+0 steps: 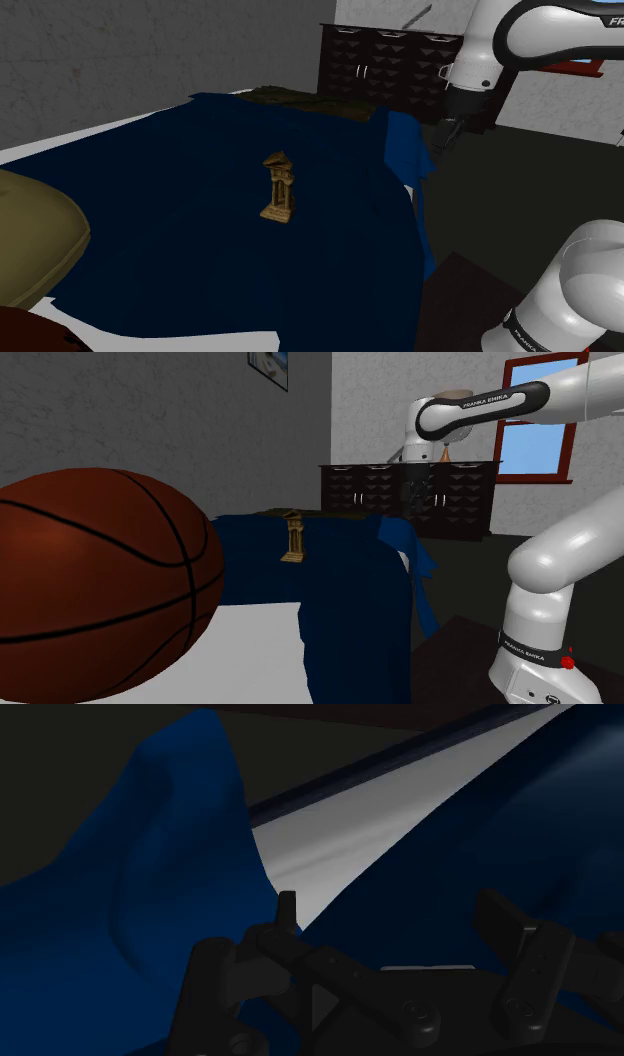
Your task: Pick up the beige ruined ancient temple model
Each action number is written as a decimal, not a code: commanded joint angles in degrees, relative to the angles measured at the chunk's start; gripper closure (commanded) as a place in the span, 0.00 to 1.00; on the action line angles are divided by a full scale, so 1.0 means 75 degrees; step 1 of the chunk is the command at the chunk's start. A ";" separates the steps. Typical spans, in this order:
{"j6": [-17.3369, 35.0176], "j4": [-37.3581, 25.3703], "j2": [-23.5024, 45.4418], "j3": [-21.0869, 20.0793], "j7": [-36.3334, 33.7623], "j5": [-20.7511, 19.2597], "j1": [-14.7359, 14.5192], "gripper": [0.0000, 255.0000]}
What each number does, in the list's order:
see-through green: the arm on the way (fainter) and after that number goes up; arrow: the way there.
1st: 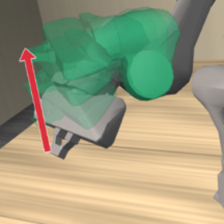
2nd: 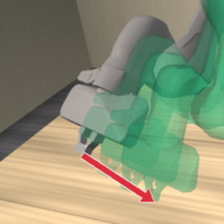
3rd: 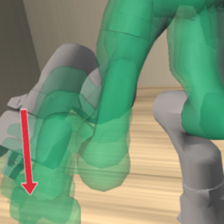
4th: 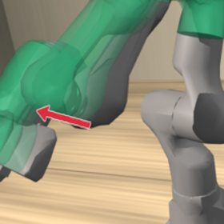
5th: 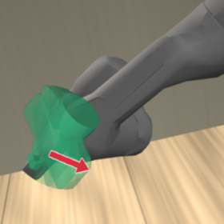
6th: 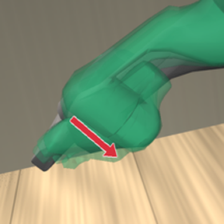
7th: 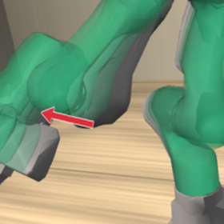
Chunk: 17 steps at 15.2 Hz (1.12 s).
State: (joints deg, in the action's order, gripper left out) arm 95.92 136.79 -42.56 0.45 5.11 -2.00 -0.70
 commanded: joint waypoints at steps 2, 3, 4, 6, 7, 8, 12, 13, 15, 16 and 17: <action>0.0048 -0.0067 0.0103 -0.0148 -0.0200 0.0120 -0.0057 0.00; 0.0097 -0.0144 0.0214 -0.0294 -0.0398 0.0235 -0.0112 0.00; 0.0148 -0.0229 0.0334 -0.0439 -0.0595 0.0345 -0.0164 0.00; 0.0252 -0.0427 0.0596 -0.0724 -0.0986 0.0548 -0.0261 0.00; 0.0305 -0.0539 0.0738 -0.0865 -0.1179 0.0640 -0.0303 0.00; 0.0358 -0.0660 0.0887 -0.1004 -0.1373 0.0725 -0.0344 0.00; 0.0562 -0.1233 0.1549 -0.1548 -0.2140 0.0993 -0.0473 0.00; 0.0609 -0.1398 0.1729 -0.1682 -0.2332 0.1039 -0.0497 0.00; 0.0696 -0.1755 0.2108 -0.1946 -0.2717 0.1106 -0.0539 0.00; 0.0736 -0.1946 0.2307 -0.2076 -0.2912 0.1124 -0.0557 0.00; 0.0772 -0.2147 0.2511 -0.2204 -0.3108 0.1133 -0.0573 0.00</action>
State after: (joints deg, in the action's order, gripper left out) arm 101.34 121.98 -25.10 -14.86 -16.36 6.25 -4.74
